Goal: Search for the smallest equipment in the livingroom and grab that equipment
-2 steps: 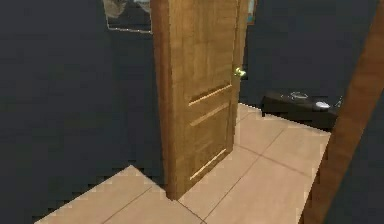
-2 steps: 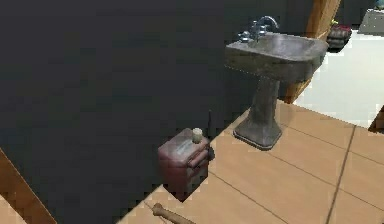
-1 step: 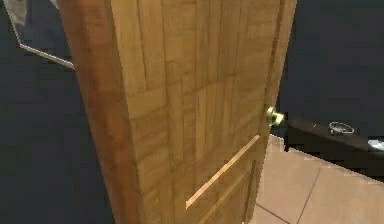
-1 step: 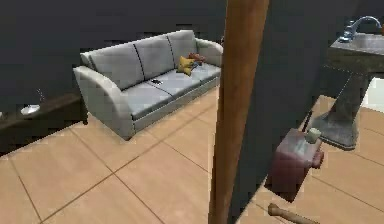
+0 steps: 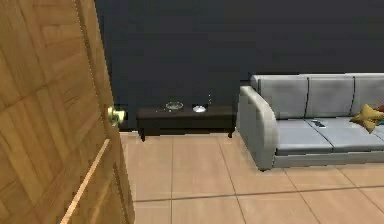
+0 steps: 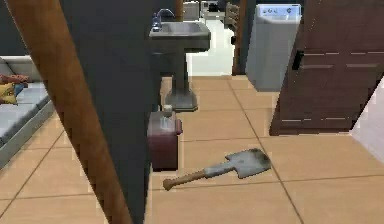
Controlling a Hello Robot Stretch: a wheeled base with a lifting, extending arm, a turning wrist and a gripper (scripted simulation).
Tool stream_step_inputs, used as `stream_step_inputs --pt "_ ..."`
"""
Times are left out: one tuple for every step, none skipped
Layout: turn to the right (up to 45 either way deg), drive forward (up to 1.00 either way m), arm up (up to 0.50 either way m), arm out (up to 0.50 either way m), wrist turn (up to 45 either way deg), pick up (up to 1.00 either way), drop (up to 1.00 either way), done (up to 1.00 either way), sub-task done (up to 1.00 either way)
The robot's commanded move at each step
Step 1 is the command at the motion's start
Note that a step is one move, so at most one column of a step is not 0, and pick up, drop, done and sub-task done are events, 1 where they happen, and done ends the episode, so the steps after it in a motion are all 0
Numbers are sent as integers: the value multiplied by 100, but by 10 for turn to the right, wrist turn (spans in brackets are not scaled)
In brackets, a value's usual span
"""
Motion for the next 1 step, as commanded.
stream_step_inputs --pt "450 0 0 0 0 0 0 0 0"
